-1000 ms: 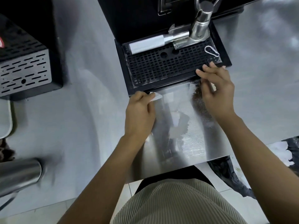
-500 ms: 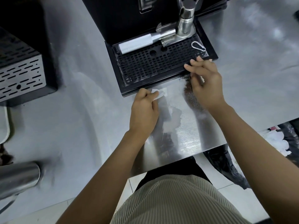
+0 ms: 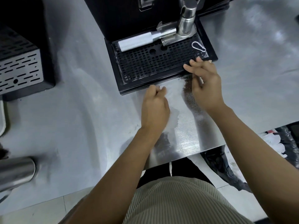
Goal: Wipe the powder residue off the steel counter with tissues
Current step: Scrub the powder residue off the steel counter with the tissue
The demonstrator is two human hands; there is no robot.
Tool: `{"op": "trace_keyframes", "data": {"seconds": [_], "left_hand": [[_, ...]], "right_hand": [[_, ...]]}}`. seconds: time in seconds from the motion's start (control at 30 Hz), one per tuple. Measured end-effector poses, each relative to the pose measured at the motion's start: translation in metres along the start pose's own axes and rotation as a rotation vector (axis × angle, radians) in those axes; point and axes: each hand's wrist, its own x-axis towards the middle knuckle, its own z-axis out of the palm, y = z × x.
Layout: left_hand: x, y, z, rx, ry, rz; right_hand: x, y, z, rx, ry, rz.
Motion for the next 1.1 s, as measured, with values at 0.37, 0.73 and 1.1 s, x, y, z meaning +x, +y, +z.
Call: {"op": "trace_keyframes", "data": {"seconds": [0.37,0.73,1.1], "left_hand": [[-0.022,-0.025,-0.039,-0.008,0.192,-0.215],[-0.028,0.050,0.014,-0.090,-0.090,-0.148],[-0.054,0.005,-0.007,0.111,0.250,-0.369]], "right_hand": [[0.001,0.001,-0.011,-0.047,-0.116,-0.031],[0.003,-0.001,-0.023,-0.068,-0.237,-0.039],[0.008,0.002,-0.032,-0.090,-0.322,-0.081]]}}
